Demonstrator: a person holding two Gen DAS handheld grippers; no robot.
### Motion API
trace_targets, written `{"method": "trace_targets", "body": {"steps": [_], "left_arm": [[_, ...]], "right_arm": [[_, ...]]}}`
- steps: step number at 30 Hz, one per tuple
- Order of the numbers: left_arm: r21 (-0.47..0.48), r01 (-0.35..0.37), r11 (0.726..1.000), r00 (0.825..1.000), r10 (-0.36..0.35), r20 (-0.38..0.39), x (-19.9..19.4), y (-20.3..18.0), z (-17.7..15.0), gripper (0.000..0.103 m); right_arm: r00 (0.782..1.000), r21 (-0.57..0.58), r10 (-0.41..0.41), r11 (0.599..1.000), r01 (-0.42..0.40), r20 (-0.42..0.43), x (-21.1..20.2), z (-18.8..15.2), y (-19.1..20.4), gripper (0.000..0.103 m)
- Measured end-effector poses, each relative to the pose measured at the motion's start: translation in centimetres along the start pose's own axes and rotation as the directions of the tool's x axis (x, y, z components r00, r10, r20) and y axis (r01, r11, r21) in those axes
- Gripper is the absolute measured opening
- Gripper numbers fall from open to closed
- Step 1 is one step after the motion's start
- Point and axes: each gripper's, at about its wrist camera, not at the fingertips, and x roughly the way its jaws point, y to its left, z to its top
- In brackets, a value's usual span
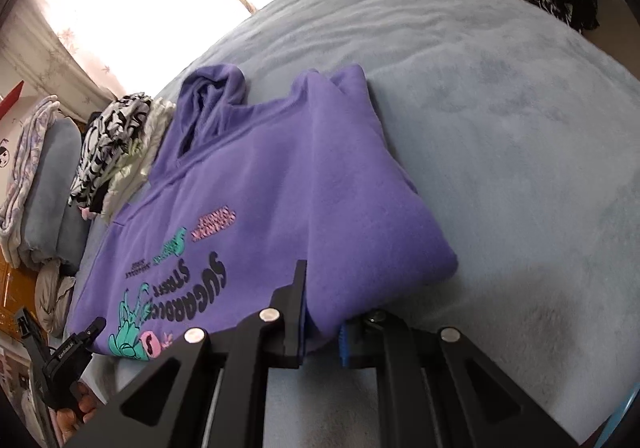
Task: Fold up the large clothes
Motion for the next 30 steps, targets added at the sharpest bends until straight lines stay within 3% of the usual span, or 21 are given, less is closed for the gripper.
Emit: {"method": "trace_targets", "body": {"steps": [4,6,8,12,16,20,22,25,30], "left_arm": [[0.046,-0.034,0.998,0.999,0.035,-0.016,-0.2,-0.6,0.5,0.021],[0.058,-0.062,0.996,0.997,0.064,-0.036,-0.5,-0.8,0.6,0.031],[0.062,-0.072,0.995,0.995,0.076,-0.06,-1.0,-0.8,0.7,0.038],[0.05,-0.056,0.997,0.991,0.061,-0.12,-2.9,-0.2,0.8,0.038],[0.081,-0.092,0.992,0.986,0.102,-0.135,-5.2,-0.2,0.9,0.038],[0.158,-0.17,0.973,0.98,0.184,-0.074,-6.8,-1.6,2.5,0.038],[0.178,-0.163,0.97,0.984,0.173,-0.042,-7.5,-2.5,3.9,0.039],[0.227,-0.147,0.963,0.989,0.151,0.001,-7.4,-4.4,7.0,0.049],[0.343,-0.159,0.926,0.987,0.147,0.062,-2.9,-9.1,13.2,0.052]], "right_arm": [[1.0,0.003,-0.003,1.0,0.003,-0.031,0.1,0.0,-0.1,0.016],[0.998,-0.002,-0.015,1.0,0.015,-0.062,-0.1,0.1,0.1,0.02],[0.995,-0.009,-0.022,1.0,0.021,-0.095,-0.4,0.0,0.2,0.028],[0.987,-0.074,-0.064,0.996,0.053,-0.144,-1.8,-0.6,1.2,0.029],[0.984,-0.138,-0.058,0.99,0.035,-0.166,-3.9,-0.7,2.2,0.029],[0.988,-0.175,-0.019,0.985,-0.008,-0.155,-5.4,0.6,4.0,0.029],[0.99,-0.194,0.001,0.981,-0.028,-0.139,-5.8,1.9,5.1,0.029],[0.993,-0.219,0.029,0.974,-0.053,-0.112,-5.4,4.8,6.8,0.029],[0.993,-0.202,0.085,0.974,-0.1,-0.084,-1.7,11.5,9.4,0.029]]}}
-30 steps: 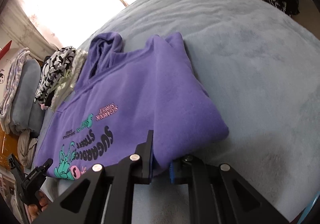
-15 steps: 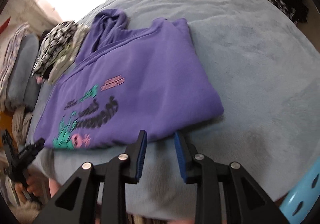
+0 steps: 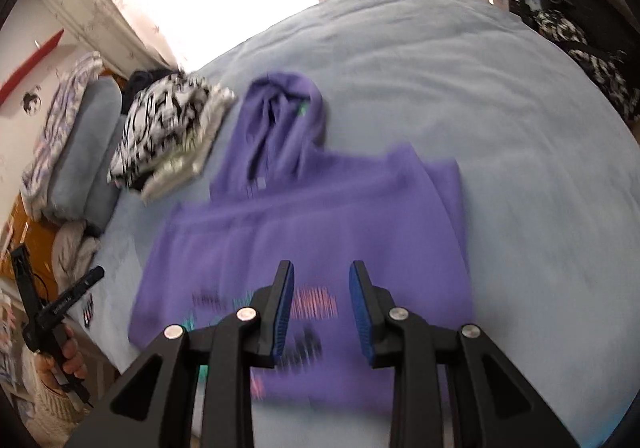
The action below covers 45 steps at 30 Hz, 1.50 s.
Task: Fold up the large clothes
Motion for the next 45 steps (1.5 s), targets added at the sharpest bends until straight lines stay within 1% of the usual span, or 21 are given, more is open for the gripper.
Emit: {"method": "trace_targets", "body": {"steps": [3,5,6,8,10,12,15,19,21,23,24,25,26,27,28,31,33,36,40,42,45], "left_arm": [[0.062,0.018,0.998,1.0,-0.018,0.007,5.2,-2.7,4.7,0.053],[0.076,0.037,0.996,0.999,-0.034,-0.035,10.1,-3.9,7.9,0.053],[0.07,0.045,0.997,0.998,-0.041,-0.053,12.0,-4.3,9.0,0.053],[0.057,0.068,0.996,0.993,-0.062,-0.097,16.7,-5.2,11.6,0.053],[0.053,0.084,0.995,0.988,-0.076,-0.138,20.5,-6.0,13.1,0.053],[0.043,0.074,0.996,0.985,-0.066,-0.161,23.7,-6.8,14.3,0.053],[0.061,0.08,0.995,0.979,-0.067,-0.195,27.0,-7.5,14.9,0.053],[0.1,0.054,0.994,0.974,-0.03,-0.223,30.6,-8.0,15.3,0.054],[0.088,0.072,0.993,0.969,-0.049,-0.242,31.8,-7.9,15.3,0.054],[0.059,0.105,0.993,0.964,-0.087,-0.253,32.7,-7.8,15.4,0.054],[0.048,0.114,0.992,0.964,-0.098,-0.245,32.8,-7.7,15.5,0.047],[0.041,0.128,0.991,0.966,-0.115,-0.232,32.8,-7.7,15.5,0.019],[0.038,0.147,0.988,0.962,-0.134,-0.237,32.8,-7.9,15.5,0.005],[0.042,0.138,0.99,0.963,-0.124,-0.238,32.8,-8.0,15.5,0.005],[0.056,0.119,0.991,0.968,-0.103,-0.228,32.6,-8.2,15.5,0.004],[0.135,0.05,0.99,0.987,-0.028,-0.159,30.6,-8.9,15.5,0.003],[0.124,0.029,0.992,0.991,-0.012,-0.136,28.7,-8.2,15.5,0.003],[0.107,0.025,0.994,0.995,-0.015,-0.096,25.6,-6.6,15.7,0.003],[0.114,0.044,0.992,0.999,-0.04,-0.036,18.9,-5.2,14.9,0.003],[0.122,0.053,0.991,0.999,-0.052,-0.009,15.9,-4.9,14.5,0.003],[0.13,0.069,0.989,0.997,-0.072,0.023,11.5,-4.7,12.9,0.003]], "right_arm": [[1.0,0.014,0.022,1.0,-0.022,0.004,3.9,5.1,0.1,0.029],[1.0,0.032,0.027,0.999,-0.027,-0.012,6.9,8.0,0.1,0.03],[0.999,0.041,0.024,0.999,-0.023,-0.026,9.0,9.6,0.2,0.04],[0.999,0.035,0.02,0.999,-0.018,-0.042,12.2,11.6,0.4,0.052],[0.998,0.025,0.025,0.999,-0.023,-0.064,15.9,13.6,0.7,0.052],[0.995,0.022,0.031,0.999,-0.029,-0.092,19.0,15.0,0.9,0.052],[0.991,0.027,0.038,0.999,-0.035,-0.128,23.1,16.5,1.2,0.052],[0.989,0.044,0.045,0.998,-0.039,-0.138,26.6,18.1,1.2,0.052],[0.99,0.052,0.048,0.998,-0.041,-0.134,27.8,18.7,1.0,0.052],[0.991,0.07,0.056,0.996,-0.047,-0.123,28.6,19.1,0.6,0.052],[0.991,0.077,0.064,0.996,-0.055,-0.12,28.8,19.3,0.6,0.052],[0.99,0.086,0.076,0.994,-0.066,-0.116,29.0,19.5,0.4,0.052],[0.991,0.085,0.08,0.994,-0.071,-0.107,29.1,19.7,0.4,0.043],[0.993,0.064,0.072,0.996,-0.066,-0.094,29.0,19.8,0.6,0.022],[0.994,0.044,0.064,0.997,-0.06,-0.093,29.0,19.9,0.8,0.012],[0.998,-0.027,0.008,1.0,-0.01,-0.064,28.1,19.7,1.8,0.011],[0.999,-0.056,-0.002,0.998,0.0,-0.038,27.0,19.7,2.1,0.01],[0.999,-0.045,0.028,0.999,-0.028,0.015,23.8,19.4,1.7,0.01],[0.995,-0.07,0.071,0.995,-0.066,0.067,19.1,18.1,2.0,0.01],[0.991,-0.103,0.096,0.991,-0.086,0.093,16.3,16.6,2.7,0.01],[0.982,-0.154,0.122,0.983,-0.1,0.142,12.3,14.1,3.8,0.01]]}}
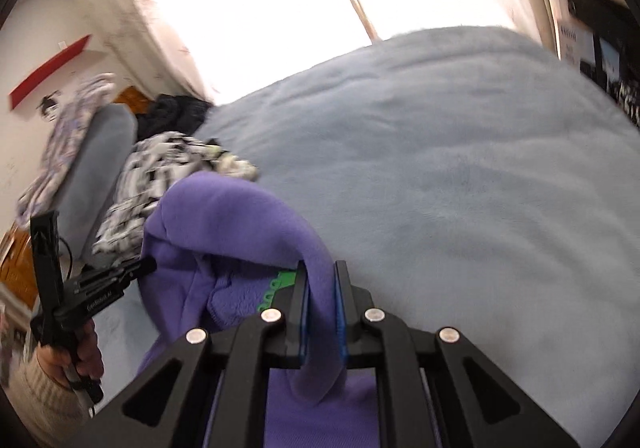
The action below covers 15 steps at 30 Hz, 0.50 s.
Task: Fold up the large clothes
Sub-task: 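Fold the hood down over the printed front with both grippers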
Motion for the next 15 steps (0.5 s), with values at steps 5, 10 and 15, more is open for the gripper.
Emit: {"method": "trace_targets", "body": {"steps": [5,10,15], "left_arm": [[-0.012,0.049,0.999,0.999,-0.049,0.008,-6.6,-0.5,-6.1,0.003],[-0.03,0.096,0.995,0.994,-0.097,-0.051,-8.8,-0.8,-14.0,0.004],[-0.047,0.113,0.992,0.98,-0.119,-0.16,-8.3,-0.9,-21.3,0.008]], "right_arm": [[0.998,-0.072,0.017,0.997,-0.013,0.055,-6.2,-4.5,2.2,0.01],[1.0,-0.074,-0.004,0.997,0.006,0.018,-8.8,-10.8,1.6,0.015],[0.985,-0.035,-0.089,0.996,0.084,-0.151,-7.8,-17.8,-0.3,0.018]]}}
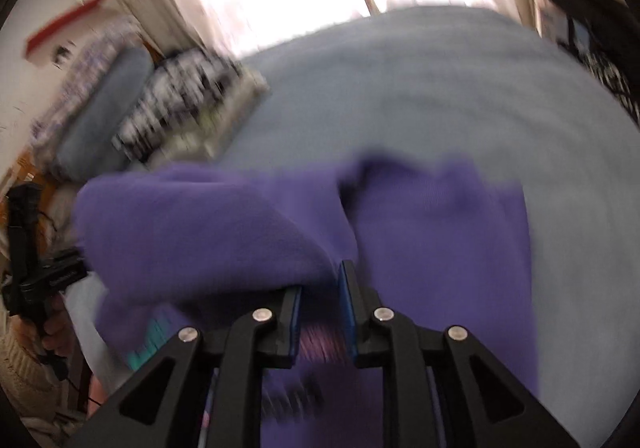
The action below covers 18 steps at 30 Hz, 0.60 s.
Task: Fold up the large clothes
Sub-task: 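Fold the hood down over the printed front with both grippers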
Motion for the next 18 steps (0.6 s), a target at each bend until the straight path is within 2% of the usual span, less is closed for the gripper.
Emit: {"method": "trace_targets", "body": {"steps": [3,5,7,8,9,12,14,15,18], "left_arm": [[-0.017,0.029,0.999,0.999,-0.029,-0.045,0.1,0.5,-3.0,0.025],[-0.033,0.061,0.998,0.997,-0.063,-0.045,-0.6,0.2,-4.2,0.035],[-0.057,0.1,0.993,0.994,-0.102,-0.031,-1.2,0.7,-4.6,0.057],[-0.077,0.127,0.989,0.992,-0.129,-0.013,-1.7,0.9,-4.7,0.061],[-0.096,0.162,0.982,0.987,-0.162,0.007,-2.1,1.2,-4.7,0.064],[-0.155,0.252,0.955,0.968,-0.25,0.033,-2.4,2.2,-4.1,0.07],[-0.208,0.322,0.924,0.946,-0.32,0.042,-2.1,2.7,-3.9,0.072],[-0.232,0.35,0.907,0.936,-0.349,0.046,-1.7,2.9,-3.9,0.073],[-0.302,0.401,0.865,0.912,-0.409,0.04,0.3,3.4,-4.0,0.073]], "right_arm": [[0.998,0.047,0.001,0.999,0.002,-0.066,0.6,-2.7,-0.9,0.018],[0.997,0.077,0.018,0.997,-0.012,-0.076,0.3,-3.6,-1.1,0.019],[0.996,0.107,0.042,0.994,-0.033,-0.082,-0.4,-4.3,-0.9,0.031],[0.995,0.121,0.059,0.991,-0.049,-0.081,-0.8,-4.5,-0.8,0.043],[0.995,0.129,0.073,0.99,-0.063,-0.075,-1.1,-4.7,-0.5,0.049],[0.991,0.141,0.126,0.983,-0.118,-0.05,-2.2,-4.8,0.4,0.052],[0.984,0.156,0.176,0.973,-0.168,-0.04,-2.6,-4.6,1.2,0.057],[0.98,0.167,0.197,0.968,-0.188,-0.037,-2.8,-4.6,1.3,0.063],[0.967,0.205,0.254,0.948,-0.243,-0.029,-2.4,-4.3,1.8,0.068]]}}
